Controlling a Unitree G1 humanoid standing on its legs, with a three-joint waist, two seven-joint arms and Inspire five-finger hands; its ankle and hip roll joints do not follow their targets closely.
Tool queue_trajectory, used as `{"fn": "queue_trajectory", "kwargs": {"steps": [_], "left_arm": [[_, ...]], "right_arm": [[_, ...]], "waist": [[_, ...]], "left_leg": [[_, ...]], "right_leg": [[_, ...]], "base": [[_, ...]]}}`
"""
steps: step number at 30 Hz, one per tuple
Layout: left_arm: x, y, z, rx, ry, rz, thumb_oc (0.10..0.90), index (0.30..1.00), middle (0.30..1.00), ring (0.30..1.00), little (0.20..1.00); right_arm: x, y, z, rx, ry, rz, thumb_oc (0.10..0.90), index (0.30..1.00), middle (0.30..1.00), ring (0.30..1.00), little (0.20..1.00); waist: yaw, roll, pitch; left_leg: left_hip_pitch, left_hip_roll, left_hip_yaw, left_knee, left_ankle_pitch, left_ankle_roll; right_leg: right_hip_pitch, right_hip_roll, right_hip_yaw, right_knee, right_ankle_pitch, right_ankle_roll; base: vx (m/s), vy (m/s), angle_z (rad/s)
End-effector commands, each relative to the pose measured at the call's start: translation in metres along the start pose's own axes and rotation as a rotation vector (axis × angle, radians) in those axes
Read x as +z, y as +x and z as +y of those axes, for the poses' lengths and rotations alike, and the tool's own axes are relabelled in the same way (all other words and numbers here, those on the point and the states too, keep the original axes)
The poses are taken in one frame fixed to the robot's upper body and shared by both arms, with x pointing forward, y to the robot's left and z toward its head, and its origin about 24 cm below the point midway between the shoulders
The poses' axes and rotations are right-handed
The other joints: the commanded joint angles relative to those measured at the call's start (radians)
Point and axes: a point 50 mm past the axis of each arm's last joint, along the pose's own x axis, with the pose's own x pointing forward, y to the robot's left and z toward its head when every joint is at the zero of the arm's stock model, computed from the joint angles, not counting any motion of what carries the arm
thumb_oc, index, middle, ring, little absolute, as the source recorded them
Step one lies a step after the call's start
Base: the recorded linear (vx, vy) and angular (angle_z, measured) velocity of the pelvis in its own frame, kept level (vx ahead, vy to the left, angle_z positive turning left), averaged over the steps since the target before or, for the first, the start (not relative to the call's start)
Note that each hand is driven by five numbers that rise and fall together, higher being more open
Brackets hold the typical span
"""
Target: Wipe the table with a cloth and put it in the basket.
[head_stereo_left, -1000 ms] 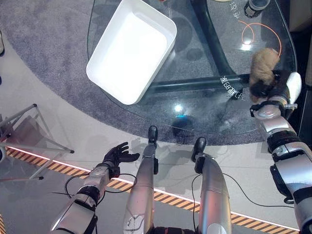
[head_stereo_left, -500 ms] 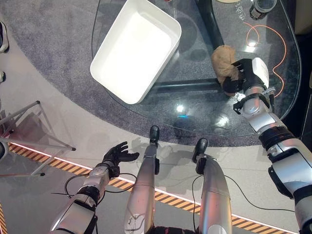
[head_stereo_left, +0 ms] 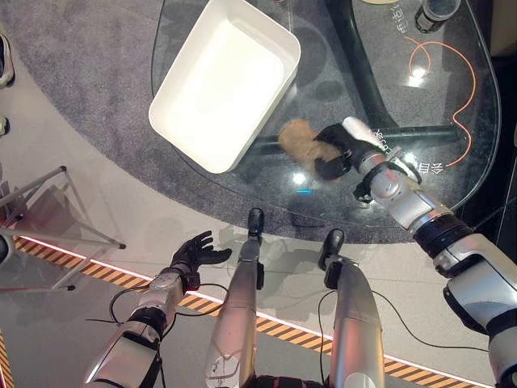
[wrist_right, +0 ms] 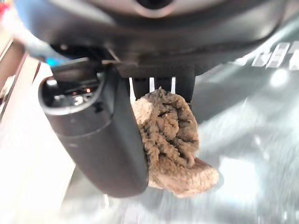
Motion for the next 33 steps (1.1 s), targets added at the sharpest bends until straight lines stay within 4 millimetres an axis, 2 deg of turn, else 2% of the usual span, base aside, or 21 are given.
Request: {"fn": "queue_trajectory", "kwargs": {"steps": [1,5,10,17,23,25,26,28,31,32,33], "left_arm": [[-0.01,-0.006,0.013,0.073,-0.051,-0.01,0.8,0.9,0.9,0.9,0.9],[-0.006,-0.005,0.013,0.088,-0.105,-0.034,0.8,0.9,0.9,0.9,0.9],[-0.003,-0.005,0.014,0.119,-0.151,-0.066,0.8,0.9,0.9,0.9,0.9],[0.015,-0.007,0.025,0.271,-0.289,-0.191,0.8,0.9,0.9,0.9,0.9],[0.046,-0.016,0.044,0.459,-0.486,-0.372,0.8,0.9,0.9,0.9,0.9],[0.066,-0.021,0.051,0.528,-0.572,-0.479,0.8,0.9,0.9,0.9,0.9],[0.068,-0.022,0.052,0.533,-0.578,-0.487,0.8,0.9,0.9,0.9,0.9],[0.087,-0.027,0.056,0.573,-0.631,-0.579,0.8,0.9,0.9,0.9,0.9],[0.098,-0.031,0.057,0.588,-0.653,-0.625,0.8,0.9,0.9,0.9,0.9],[0.113,-0.036,0.06,0.606,-0.688,-0.694,0.8,0.9,0.9,0.9,0.9],[0.116,-0.036,0.059,0.607,-0.695,-0.706,0.8,0.9,0.9,0.9,0.9]], "right_arm": [[0.053,-0.003,0.001,0.04,-0.002,-0.266,0.1,0.3,0.3,0.3,0.2],[0.06,-0.006,0.012,0.082,-0.013,-0.292,0.1,0.3,0.3,0.3,0.2],[0.058,-0.007,0.014,0.071,-0.015,-0.28,0.1,0.3,0.3,0.3,0.2],[0.043,-0.005,0.0,-0.075,0.043,-0.212,0.1,0.3,0.3,0.3,0.2],[0.034,-0.005,-0.015,-0.203,0.147,-0.186,0.1,0.3,0.3,0.3,0.2],[0.033,-0.005,-0.024,-0.283,0.227,-0.184,0.1,0.3,0.3,0.3,0.2],[0.034,-0.005,-0.025,-0.291,0.235,-0.186,0.1,0.3,0.3,0.3,0.2],[0.036,-0.006,-0.031,-0.355,0.301,-0.194,0.1,0.3,0.3,0.3,0.2],[0.037,-0.007,-0.035,-0.384,0.333,-0.202,0.1,0.3,0.3,0.3,0.2],[0.038,-0.009,-0.039,-0.414,0.363,-0.215,0.1,0.3,0.3,0.3,0.2],[0.039,-0.009,-0.039,-0.417,0.368,-0.218,0.1,0.3,0.3,0.3,0.2]], "waist": [[-0.003,-0.02,-0.021],[-0.007,-0.022,-0.021],[-0.008,-0.023,-0.021],[-0.005,-0.022,-0.021],[0.002,-0.024,-0.021],[0.008,-0.028,-0.021],[0.008,-0.028,-0.021],[0.007,-0.03,-0.021],[0.006,-0.032,-0.021],[0.002,-0.035,-0.021],[0.001,-0.036,-0.021]], "left_leg": [[0.02,-0.078,0.084,0.125,-0.089,0.059],[0.022,-0.077,0.086,0.123,-0.086,0.057],[0.02,-0.077,0.086,0.125,-0.086,0.056],[0.015,-0.075,0.082,0.132,-0.087,0.058],[0.009,-0.074,0.069,0.144,-0.092,0.059],[0.006,-0.073,0.061,0.15,-0.095,0.059],[0.005,-0.073,0.06,0.15,-0.095,0.059],[0.0,-0.072,0.056,0.152,-0.094,0.059],[-0.001,-0.07,0.056,0.152,-0.095,0.059],[-0.005,-0.068,0.054,0.154,-0.096,0.059],[-0.005,-0.068,0.054,0.154,-0.096,0.059]], "right_leg": [[0.045,0.058,-0.007,-0.156,0.133,0.021],[0.044,0.058,-0.005,-0.155,0.134,0.021],[0.042,0.058,-0.004,-0.152,0.132,0.021],[0.035,0.055,-0.001,-0.139,0.129,0.02],[0.026,0.054,0.001,-0.114,0.119,0.02],[0.022,0.053,0.0,-0.105,0.117,0.021],[0.021,0.053,-0.001,-0.104,0.117,0.021],[0.017,0.054,-0.001,-0.1,0.117,0.022],[0.016,0.055,0.0,-0.099,0.117,0.022],[0.013,0.054,0.0,-0.099,0.117,0.022],[0.014,0.055,0.002,-0.099,0.117,0.022]], "base": [[0.01,-0.003,0.03],[0.0,0.0,0.0],[0.0,0.0,0.0],[0.0,0.0,0.0],[0.0,-0.012,0.01],[0.0,-0.052,0.02],[0.0,-0.04,0.01],[0.0,0.0,0.0],[0.0,0.0,0.0],[0.0,0.0,0.0],[0.0,0.0,0.0]]}}
